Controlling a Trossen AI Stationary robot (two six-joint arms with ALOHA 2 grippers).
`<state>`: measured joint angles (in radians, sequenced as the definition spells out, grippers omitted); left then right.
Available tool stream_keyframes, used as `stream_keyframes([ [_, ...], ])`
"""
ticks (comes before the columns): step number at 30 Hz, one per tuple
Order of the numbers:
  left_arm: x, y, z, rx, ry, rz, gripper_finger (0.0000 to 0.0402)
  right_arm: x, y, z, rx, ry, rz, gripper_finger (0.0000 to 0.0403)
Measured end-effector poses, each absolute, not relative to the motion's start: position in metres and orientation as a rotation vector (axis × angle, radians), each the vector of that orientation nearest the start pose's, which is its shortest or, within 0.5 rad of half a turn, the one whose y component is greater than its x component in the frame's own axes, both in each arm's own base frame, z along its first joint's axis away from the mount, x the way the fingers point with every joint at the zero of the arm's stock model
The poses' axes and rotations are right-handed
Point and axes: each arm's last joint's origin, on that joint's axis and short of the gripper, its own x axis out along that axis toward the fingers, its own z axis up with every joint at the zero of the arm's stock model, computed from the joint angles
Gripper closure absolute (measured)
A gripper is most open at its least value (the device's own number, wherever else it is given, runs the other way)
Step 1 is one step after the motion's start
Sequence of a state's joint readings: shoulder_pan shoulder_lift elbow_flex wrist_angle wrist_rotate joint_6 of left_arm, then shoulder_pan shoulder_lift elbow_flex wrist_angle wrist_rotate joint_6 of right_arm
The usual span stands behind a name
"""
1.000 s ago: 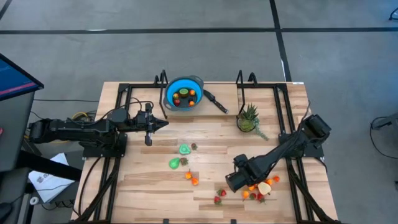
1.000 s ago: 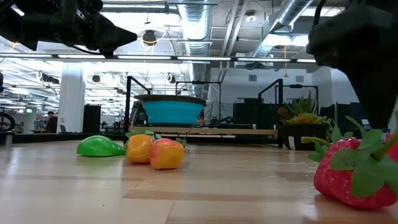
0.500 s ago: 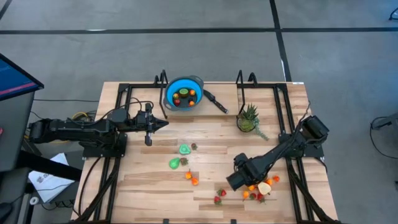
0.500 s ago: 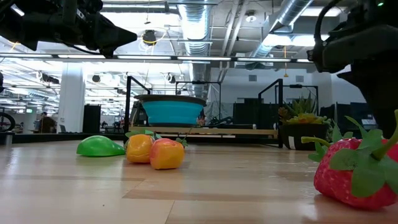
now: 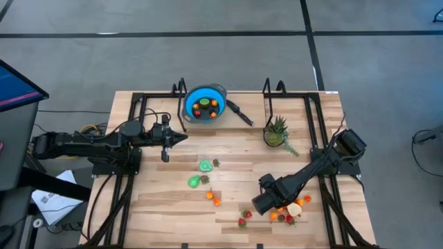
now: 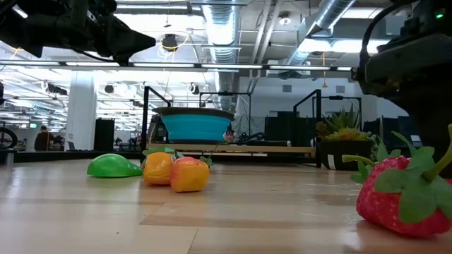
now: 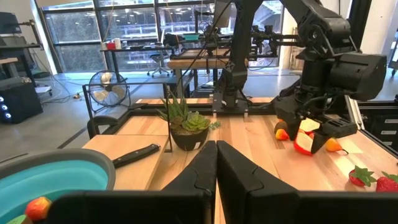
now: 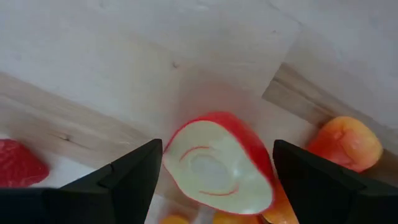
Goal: Pick & Place Fruit
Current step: Put the apple into the basket
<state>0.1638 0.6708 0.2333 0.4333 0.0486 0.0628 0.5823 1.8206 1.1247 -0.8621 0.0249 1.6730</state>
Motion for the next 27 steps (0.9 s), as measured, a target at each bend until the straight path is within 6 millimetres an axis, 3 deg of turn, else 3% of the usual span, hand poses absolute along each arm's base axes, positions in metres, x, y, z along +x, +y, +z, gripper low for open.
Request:
stream_keyframes([
  [27, 0.155, 0.024, 0.217, 0.061, 0.015, 0.115, 0.0399, 0.255, 0.167, 0.137, 0.881, 1.355, -0.891, 0.0101],
])
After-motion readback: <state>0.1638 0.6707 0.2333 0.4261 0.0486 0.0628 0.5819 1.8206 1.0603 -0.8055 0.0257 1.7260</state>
